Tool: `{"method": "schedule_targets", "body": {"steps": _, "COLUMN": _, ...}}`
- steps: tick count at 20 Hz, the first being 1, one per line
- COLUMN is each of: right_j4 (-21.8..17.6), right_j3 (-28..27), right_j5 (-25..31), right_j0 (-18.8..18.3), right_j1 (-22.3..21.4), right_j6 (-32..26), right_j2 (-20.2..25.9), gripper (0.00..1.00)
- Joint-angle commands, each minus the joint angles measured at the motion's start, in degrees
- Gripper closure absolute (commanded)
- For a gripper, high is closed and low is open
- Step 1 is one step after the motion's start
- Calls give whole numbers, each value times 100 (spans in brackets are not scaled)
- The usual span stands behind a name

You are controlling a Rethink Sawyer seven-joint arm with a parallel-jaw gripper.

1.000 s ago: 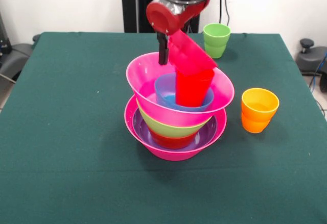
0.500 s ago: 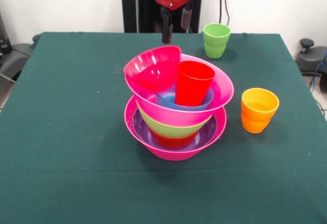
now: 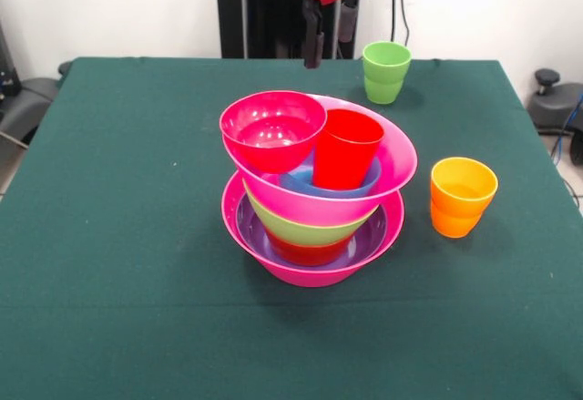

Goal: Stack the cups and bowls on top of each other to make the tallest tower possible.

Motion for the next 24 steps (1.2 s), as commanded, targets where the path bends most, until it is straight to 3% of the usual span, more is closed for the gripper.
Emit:
{"method": "schedule_targets", "body": {"steps": 1, "right_j4": -39, "right_j3": 95, "right_j5": -138, "right_j0": 57, "right_j1": 76, "right_j6": -1469, "right_j2": 908, "gripper": 0}}
{"method": "schedule_targets", "body": {"steps": 7, "right_j4": -69, "right_j3": 281, "right_j5": -282, "right_j0": 173, "right_j1": -3, "right_j6": -1760, "right_j2": 988, "gripper": 0}}
{"method": "schedule_targets", "body": {"steps": 13, "right_j4": 19, "right_j3": 812, "right_j5": 81, "right_j0": 436, "right_j1": -43, "right_j6": -1964, "right_j2": 1013, "gripper": 0}}
{"method": "schedule_targets", "body": {"steps": 19, "right_j4": 312, "right_j3": 1389, "right_j5": 566, "right_j0": 598, "right_j1": -156, "right_j6": -1569, "right_j2": 1046, "gripper": 0}}
{"method": "schedule_targets", "body": {"steps": 24, "right_j4": 520, "right_j3": 1503, "right_j5": 740, "right_j0": 606, "right_j1": -224, "right_j6": -1713, "right_j2": 1280, "gripper": 0}}
